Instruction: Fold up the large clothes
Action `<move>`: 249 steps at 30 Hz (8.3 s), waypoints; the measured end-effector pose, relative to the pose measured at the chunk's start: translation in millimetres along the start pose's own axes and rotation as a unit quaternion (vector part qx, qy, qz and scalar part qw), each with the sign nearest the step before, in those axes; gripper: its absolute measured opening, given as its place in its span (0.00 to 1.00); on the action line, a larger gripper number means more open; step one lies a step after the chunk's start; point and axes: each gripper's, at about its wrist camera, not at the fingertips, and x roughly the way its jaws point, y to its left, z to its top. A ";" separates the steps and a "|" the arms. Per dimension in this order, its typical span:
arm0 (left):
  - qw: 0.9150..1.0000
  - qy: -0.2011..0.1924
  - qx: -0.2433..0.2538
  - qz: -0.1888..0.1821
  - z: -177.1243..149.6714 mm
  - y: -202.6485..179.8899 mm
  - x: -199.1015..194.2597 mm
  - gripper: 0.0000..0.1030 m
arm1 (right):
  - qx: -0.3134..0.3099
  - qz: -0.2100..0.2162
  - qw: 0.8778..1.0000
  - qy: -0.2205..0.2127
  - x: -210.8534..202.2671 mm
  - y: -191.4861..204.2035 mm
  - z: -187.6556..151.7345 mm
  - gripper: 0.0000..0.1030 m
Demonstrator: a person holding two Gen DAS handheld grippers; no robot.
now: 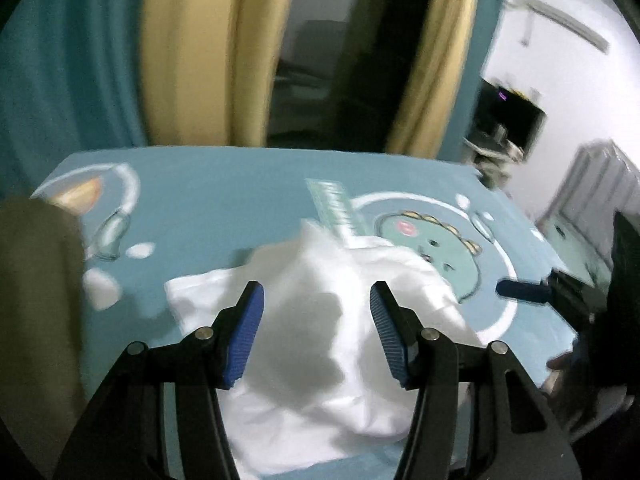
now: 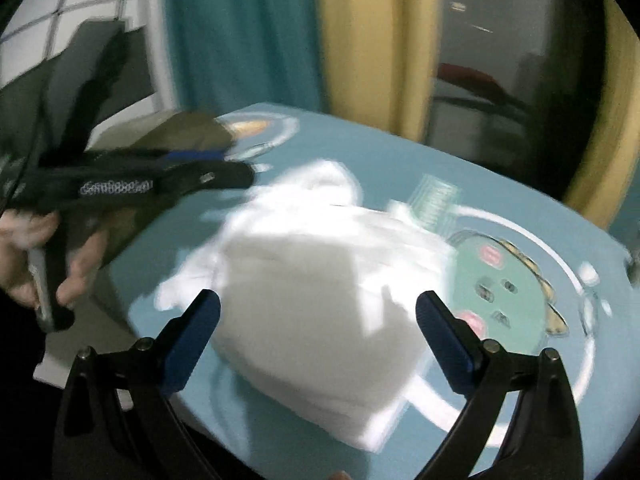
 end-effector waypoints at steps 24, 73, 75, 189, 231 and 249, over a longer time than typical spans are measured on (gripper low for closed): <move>0.997 0.041 -0.016 0.069 -17.9 61.7 21.8 0.56 | 0.114 -0.047 0.992 0.028 37.9 -62.5 -21.6 0.95; 0.980 0.059 -0.188 0.022 -57.5 147.5 27.5 0.58 | 0.089 -0.107 0.990 0.016 17.3 -50.4 -7.1 0.96; 0.979 0.075 -0.190 0.007 -60.5 148.3 41.0 0.59 | 0.095 -0.103 0.990 0.016 17.6 -54.1 -7.7 0.96; 0.994 0.067 -0.070 0.046 -24.3 202.8 55.6 0.21 | 0.170 0.058 0.984 0.014 207.5 18.2 74.1 0.38; 0.983 0.032 -0.111 0.143 -102.8 167.9 -24.2 0.21 | 0.127 0.011 0.991 0.039 123.2 16.6 13.7 0.76; 0.988 0.004 -0.083 0.127 -112.5 97.5 -38.5 0.21 | 0.156 -0.019 0.987 0.031 71.0 -16.7 -28.4 0.76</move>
